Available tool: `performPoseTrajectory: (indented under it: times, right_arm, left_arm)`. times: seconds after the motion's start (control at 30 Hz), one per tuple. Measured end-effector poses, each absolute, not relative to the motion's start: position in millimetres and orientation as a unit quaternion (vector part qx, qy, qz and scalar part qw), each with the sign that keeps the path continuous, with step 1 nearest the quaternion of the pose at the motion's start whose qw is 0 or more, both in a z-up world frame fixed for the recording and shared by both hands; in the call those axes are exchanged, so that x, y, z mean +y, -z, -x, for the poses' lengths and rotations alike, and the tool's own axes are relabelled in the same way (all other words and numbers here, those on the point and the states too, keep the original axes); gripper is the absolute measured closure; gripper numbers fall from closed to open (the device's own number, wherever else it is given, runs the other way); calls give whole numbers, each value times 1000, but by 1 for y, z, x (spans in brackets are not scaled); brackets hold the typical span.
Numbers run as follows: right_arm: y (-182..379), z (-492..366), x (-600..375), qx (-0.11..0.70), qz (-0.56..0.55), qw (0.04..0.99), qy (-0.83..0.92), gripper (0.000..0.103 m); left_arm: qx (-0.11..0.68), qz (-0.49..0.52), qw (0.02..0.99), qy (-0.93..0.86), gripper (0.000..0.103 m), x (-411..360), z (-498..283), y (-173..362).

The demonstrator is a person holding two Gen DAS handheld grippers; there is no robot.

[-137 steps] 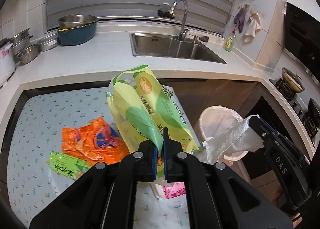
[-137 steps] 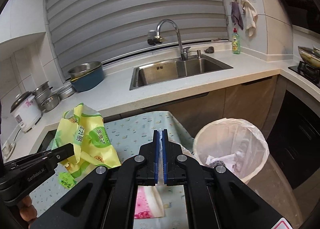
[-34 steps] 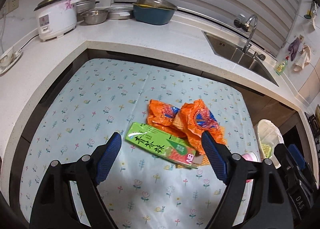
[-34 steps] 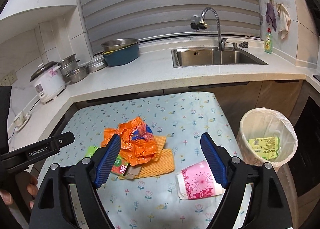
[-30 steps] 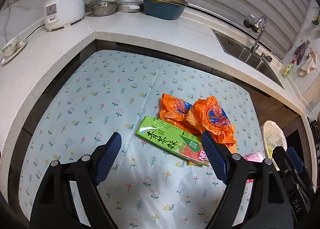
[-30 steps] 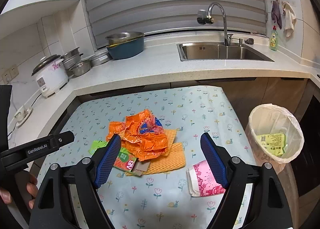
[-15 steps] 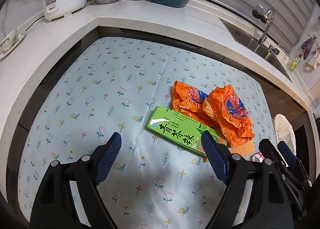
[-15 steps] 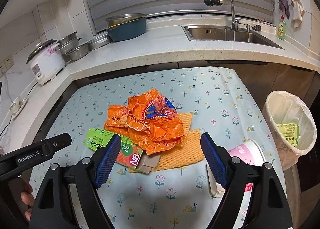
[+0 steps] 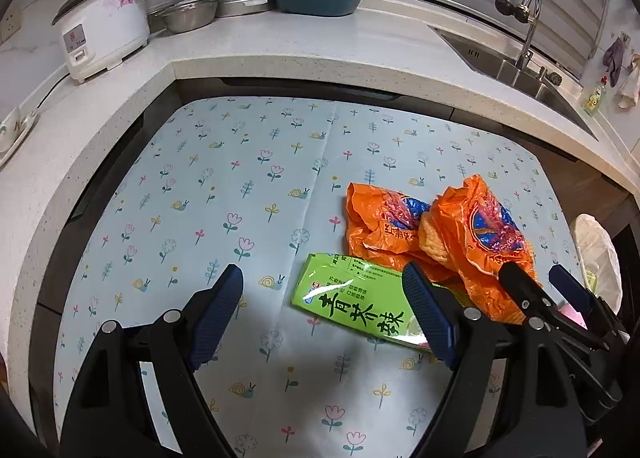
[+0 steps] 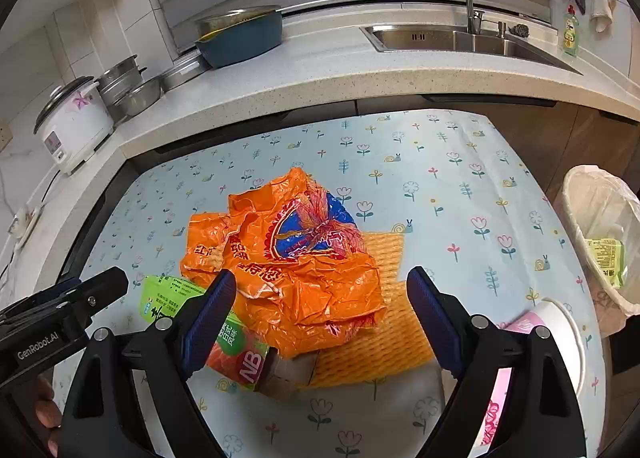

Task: Collect trash
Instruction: 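Grasp the orange printed wrapper bag with the right gripper, then lift the orange wrapper with the right gripper while the left moves toward the pink cup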

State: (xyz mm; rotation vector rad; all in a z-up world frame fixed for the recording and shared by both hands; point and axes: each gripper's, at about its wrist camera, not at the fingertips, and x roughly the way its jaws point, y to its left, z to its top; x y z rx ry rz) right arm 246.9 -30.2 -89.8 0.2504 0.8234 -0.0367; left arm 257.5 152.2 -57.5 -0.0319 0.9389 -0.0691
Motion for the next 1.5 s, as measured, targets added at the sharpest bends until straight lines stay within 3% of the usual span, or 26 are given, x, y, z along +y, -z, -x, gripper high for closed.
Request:
performPoseTrajectory:
  times: [0.13, 0.2, 0.27, 0.43, 0.47, 0.53, 1.0, 1.27, 1.5]
  right_arm:
    - [105, -259, -29, 415, -120, 902, 15, 19]
    - [112, -261, -31, 419, -122, 900, 17, 26]
    - [115, -260, -34, 419, -126, 899, 13, 42]
    - [111, -253, -51, 408, -151, 900, 7, 65]
    - [108, -251, -54, 405, -154, 901, 7, 78]
    - [103, -247, -58, 400, -152, 904, 8, 84]
    - [60, -201, -105, 340, -183, 922, 43, 89]
    - [54, -180, -125, 330, -199, 921, 54, 89]
    - [58, -171, -135, 333, -207, 918, 53, 89]
  left_arm:
    - [455, 12, 890, 34, 25, 149, -266, 62]
    - [456, 9, 889, 34, 25, 147, -268, 65]
    - [457, 7, 889, 35, 25, 145, -269, 67]
    - [461, 5, 887, 38, 26, 138, -268, 71]
    - [461, 5, 886, 40, 26, 136, -268, 71]
    - [462, 3, 886, 43, 26, 132, -265, 71]
    - [473, 4, 879, 68, 26, 103, -235, 70]
    - [475, -50, 874, 90, 26, 58, -217, 84]
    - [481, -77, 870, 75, 43, 44, -226, 102]
